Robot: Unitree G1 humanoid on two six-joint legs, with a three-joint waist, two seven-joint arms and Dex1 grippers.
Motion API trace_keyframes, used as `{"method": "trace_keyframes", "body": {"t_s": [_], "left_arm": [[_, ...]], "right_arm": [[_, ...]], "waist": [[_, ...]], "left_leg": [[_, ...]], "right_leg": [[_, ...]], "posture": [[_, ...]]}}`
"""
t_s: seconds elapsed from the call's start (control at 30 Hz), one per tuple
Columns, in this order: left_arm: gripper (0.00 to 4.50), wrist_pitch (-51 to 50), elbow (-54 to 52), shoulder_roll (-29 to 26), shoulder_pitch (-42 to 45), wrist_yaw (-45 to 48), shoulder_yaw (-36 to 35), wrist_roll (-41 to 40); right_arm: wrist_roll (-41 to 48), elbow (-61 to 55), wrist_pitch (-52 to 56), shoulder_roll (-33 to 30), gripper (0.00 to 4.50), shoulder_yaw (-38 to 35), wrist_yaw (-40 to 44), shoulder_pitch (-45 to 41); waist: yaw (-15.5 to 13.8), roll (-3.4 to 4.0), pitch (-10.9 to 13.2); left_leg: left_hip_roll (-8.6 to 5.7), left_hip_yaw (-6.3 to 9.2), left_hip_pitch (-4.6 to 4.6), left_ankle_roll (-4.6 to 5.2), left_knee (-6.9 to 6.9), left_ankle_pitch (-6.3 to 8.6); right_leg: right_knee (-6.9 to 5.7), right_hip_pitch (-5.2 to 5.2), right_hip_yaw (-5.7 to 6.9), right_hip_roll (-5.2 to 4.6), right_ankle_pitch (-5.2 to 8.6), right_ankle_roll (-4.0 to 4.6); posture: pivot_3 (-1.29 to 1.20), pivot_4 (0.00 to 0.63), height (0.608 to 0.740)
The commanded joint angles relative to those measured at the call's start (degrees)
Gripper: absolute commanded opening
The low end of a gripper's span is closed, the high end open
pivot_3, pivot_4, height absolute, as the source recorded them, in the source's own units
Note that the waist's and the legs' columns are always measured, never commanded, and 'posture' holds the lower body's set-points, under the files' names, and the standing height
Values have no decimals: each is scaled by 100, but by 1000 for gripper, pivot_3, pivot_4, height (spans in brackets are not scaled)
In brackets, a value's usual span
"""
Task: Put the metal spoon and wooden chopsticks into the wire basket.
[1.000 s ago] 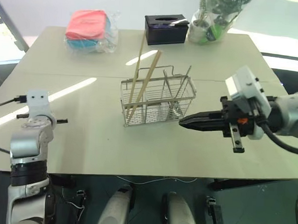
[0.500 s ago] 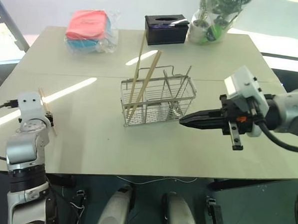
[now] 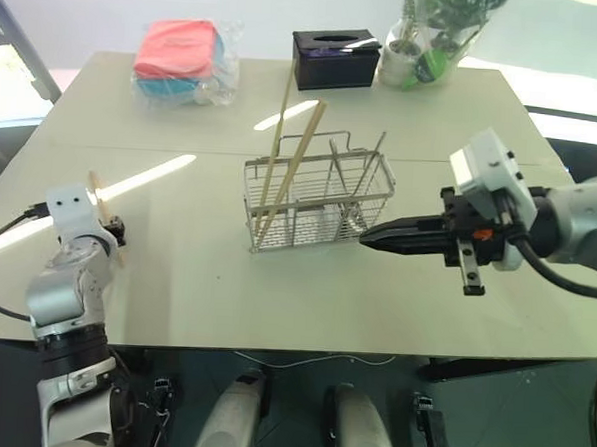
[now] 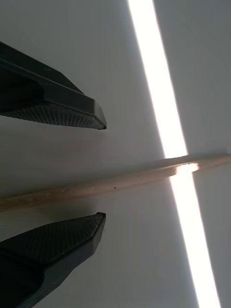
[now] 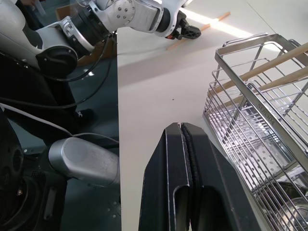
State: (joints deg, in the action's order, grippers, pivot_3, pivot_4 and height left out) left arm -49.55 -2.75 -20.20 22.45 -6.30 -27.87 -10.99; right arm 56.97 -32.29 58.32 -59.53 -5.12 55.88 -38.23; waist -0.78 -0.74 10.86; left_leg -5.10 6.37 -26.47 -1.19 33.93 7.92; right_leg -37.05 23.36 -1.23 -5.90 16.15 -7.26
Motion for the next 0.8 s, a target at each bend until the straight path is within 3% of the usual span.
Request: {"method": "trace_keyframes", "body": {"t_s": [0.03, 0.4, 0.8], "left_arm": [[2908, 272, -261, -39, 164, -95, -219, -53], [2908, -435, 33, 32, 31, -199, -121, -76], [2908, 830, -282, 56, 155, 71, 104, -112]], "right_arm": [[11, -5, -60, 6, 0, -66, -28, -94], [24, 59, -61, 26, 0, -120, -114, -127], [-18, 64, -98, 50, 0, -111, -129, -40]], "waist": [[0, 0, 0], [2, 0, 0], [1, -1, 0]], "left_leg": [[0, -1, 0, 0, 0, 0], [0, -1, 2, 0, 0, 0], [0, -1, 0, 0, 0, 0]], "right_leg": [[0, 0, 0, 0, -2, -3], [-1, -1, 0, 2, -6, -11], [1, -1, 0, 1, -4, -7]], "posture": [[0, 150, 740], [0, 150, 740], [0, 150, 740]]}}
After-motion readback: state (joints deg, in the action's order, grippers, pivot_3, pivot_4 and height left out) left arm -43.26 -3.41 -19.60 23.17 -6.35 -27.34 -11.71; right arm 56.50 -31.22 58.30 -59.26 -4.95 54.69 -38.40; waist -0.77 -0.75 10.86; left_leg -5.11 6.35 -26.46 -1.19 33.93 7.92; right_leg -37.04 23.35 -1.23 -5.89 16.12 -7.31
